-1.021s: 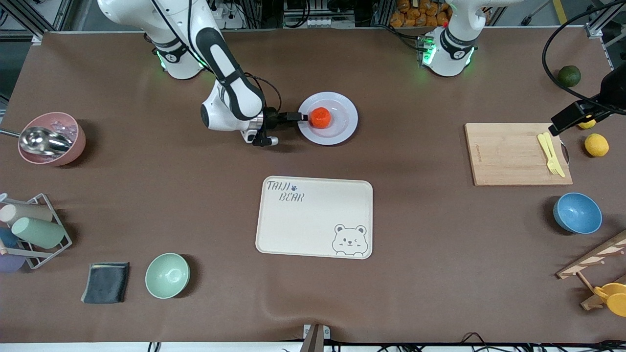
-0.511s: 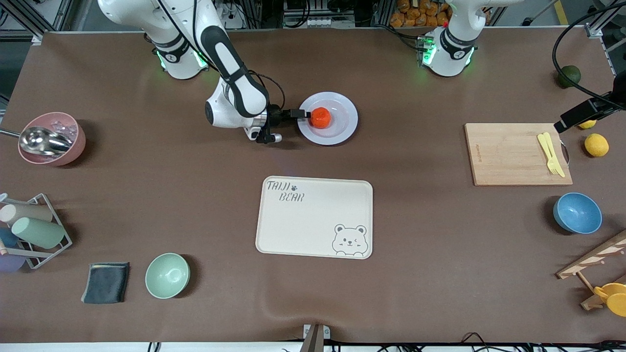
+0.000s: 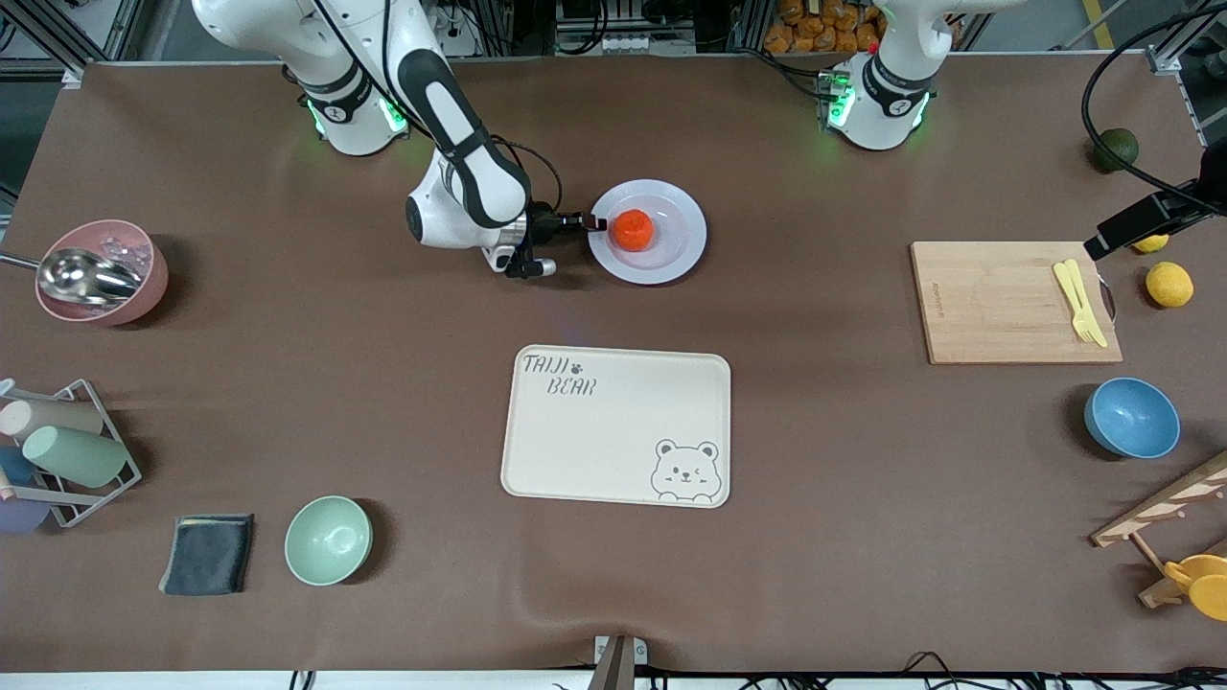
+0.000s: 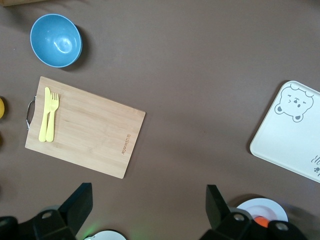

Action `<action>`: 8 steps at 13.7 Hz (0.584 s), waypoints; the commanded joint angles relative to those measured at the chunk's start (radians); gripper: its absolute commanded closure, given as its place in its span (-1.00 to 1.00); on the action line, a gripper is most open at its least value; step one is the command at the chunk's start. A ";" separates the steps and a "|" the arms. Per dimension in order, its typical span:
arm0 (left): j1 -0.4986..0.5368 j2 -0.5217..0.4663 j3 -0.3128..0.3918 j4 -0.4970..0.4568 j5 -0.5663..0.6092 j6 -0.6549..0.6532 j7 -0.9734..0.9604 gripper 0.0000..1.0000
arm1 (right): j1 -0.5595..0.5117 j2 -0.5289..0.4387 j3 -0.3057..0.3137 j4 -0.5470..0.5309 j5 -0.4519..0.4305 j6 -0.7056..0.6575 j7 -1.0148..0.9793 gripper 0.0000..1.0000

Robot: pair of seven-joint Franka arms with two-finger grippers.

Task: Place orange and plate with both arms
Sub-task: 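Lift the plate with the orange using the right gripper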

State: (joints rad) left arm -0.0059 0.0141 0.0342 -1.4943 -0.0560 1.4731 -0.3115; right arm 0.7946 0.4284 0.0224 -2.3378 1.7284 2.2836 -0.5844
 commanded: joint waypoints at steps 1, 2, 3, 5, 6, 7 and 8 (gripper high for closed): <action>-0.008 -0.012 -0.003 -0.030 -0.016 0.009 0.017 -1.00 | 0.015 0.007 -0.004 0.011 0.034 0.016 -0.012 1.00; -0.009 -0.017 -0.005 -0.047 -0.016 0.019 0.019 -1.00 | 0.011 0.001 -0.004 0.011 0.034 0.016 -0.012 1.00; -0.008 -0.020 -0.020 -0.057 -0.013 0.027 0.019 -1.00 | 0.006 -0.008 -0.004 0.011 0.034 0.014 -0.012 1.00; -0.008 -0.020 -0.046 -0.058 0.005 0.029 0.019 -1.00 | 0.003 -0.034 -0.006 0.011 0.034 0.013 -0.011 1.00; -0.008 -0.019 -0.054 -0.060 0.013 0.029 0.019 -1.00 | -0.004 -0.052 -0.006 0.011 0.034 0.013 -0.009 1.00; -0.009 -0.017 -0.056 -0.060 0.013 0.030 0.019 -1.00 | -0.009 -0.069 -0.006 0.011 0.034 0.011 -0.009 1.00; -0.011 -0.014 -0.057 -0.060 0.013 0.032 0.019 -1.00 | -0.009 -0.085 -0.006 0.011 0.034 0.011 -0.009 1.00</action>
State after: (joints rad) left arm -0.0133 0.0144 -0.0204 -1.5346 -0.0557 1.4884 -0.3115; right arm 0.7920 0.3912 0.0147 -2.3166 1.7326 2.2826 -0.5885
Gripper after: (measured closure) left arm 0.000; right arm 0.903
